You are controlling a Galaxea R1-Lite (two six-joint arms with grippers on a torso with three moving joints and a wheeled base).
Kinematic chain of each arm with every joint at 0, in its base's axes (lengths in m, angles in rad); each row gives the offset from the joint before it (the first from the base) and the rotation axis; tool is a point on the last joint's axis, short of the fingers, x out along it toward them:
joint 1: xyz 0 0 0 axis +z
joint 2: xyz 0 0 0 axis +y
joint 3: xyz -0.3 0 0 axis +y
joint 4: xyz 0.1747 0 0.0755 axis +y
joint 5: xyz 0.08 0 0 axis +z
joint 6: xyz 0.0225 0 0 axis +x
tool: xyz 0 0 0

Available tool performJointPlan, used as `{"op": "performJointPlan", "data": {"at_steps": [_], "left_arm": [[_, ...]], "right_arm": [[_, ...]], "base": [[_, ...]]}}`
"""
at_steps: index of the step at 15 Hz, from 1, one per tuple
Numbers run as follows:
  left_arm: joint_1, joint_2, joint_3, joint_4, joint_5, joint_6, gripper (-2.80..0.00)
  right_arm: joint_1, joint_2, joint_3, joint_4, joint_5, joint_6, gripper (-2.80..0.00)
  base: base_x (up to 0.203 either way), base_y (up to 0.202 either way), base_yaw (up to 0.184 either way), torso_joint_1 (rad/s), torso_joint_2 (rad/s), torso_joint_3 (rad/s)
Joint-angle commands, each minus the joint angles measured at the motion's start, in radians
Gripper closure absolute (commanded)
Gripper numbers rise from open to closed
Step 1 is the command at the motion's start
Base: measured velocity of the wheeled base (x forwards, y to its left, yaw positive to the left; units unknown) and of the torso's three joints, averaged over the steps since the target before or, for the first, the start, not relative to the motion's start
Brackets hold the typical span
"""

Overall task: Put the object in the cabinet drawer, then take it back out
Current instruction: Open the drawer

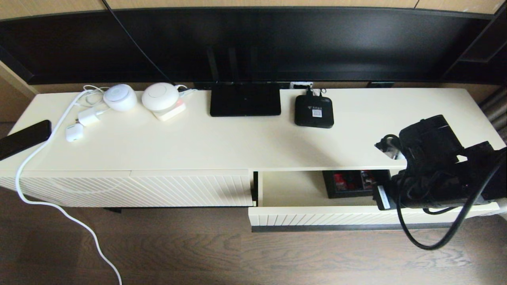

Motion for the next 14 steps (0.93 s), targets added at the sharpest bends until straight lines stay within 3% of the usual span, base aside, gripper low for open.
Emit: {"op": "performJointPlan", "data": {"at_steps": [1, 6, 14], "left_arm": [[0.0, 0.002, 0.001, 0.001, 0.0, 0.001, 0.0], [0.0, 0.002, 0.0, 0.001, 0.0, 0.001, 0.0], [0.0, 0.002, -0.001, 0.001, 0.0, 0.001, 0.0]], "right_arm": [[-0.007, 0.07, -0.04, -0.01, -0.003, 0.003, 0.0], [-0.052, 0.121, -0.103, -0.017, -0.002, -0.006, 0.0], [-0.06, 0.128, -0.023, -0.006, -0.002, 0.005, 0.0]], "base": [[0.0, 0.0, 0.0, 0.0, 0.0, 0.0], [0.0, 0.0, 0.0, 0.0, 0.0, 0.0], [0.0, 0.0, 0.0, 0.0, 0.0, 0.0]]}}
